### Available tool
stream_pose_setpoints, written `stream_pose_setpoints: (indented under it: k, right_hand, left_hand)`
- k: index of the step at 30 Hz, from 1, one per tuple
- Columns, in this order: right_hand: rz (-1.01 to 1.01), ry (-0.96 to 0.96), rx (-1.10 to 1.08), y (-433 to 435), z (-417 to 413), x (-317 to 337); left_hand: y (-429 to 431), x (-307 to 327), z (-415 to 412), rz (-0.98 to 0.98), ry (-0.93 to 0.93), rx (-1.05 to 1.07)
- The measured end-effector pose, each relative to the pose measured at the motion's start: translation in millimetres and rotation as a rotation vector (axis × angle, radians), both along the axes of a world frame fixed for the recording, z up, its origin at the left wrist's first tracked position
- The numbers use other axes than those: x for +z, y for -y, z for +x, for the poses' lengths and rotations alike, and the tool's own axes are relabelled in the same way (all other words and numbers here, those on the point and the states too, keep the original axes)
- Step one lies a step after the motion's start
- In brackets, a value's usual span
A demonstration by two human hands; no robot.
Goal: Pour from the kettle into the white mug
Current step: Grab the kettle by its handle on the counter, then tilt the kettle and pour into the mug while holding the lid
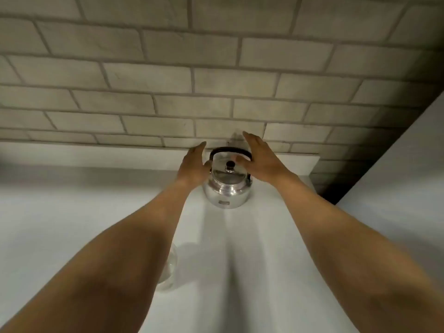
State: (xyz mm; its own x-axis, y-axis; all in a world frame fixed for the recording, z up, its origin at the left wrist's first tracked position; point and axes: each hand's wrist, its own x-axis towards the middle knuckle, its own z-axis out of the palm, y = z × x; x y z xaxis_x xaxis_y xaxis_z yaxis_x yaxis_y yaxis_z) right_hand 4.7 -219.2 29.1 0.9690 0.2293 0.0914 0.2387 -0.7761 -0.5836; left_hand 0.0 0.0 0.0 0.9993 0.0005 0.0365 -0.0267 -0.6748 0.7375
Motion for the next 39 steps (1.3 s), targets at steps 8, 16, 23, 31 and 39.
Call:
stream_pose_setpoints:
  k: [8,16,23,31,39]
  right_hand:
    - [0.032,-0.016,0.056,-18.9,23.6,-12.4]
    - [0.141,0.002,-0.048,-12.9,3.6,0.1]
    - [0.127,0.188,-0.168,-11.7,-55.5,48.5]
    - [0.021,0.25,-0.171,-4.9,-147.6,63.4]
    - [0.055,0.211,-0.105,-16.0,-219.9,45.1]
  left_hand:
    - [17.8,-5.7,12.0,0.008,0.074,0.085]
    - [19.1,7.3,-5.0,-0.061,0.056,0.061]
    - [33.9,34.4,-95.3,-0.027,0.372,0.015]
    - [28.8,2.7,-216.9,0.183,0.46,-0.124]
    - [33.3,-14.5,-275.8,0.193,0.331,-0.214]
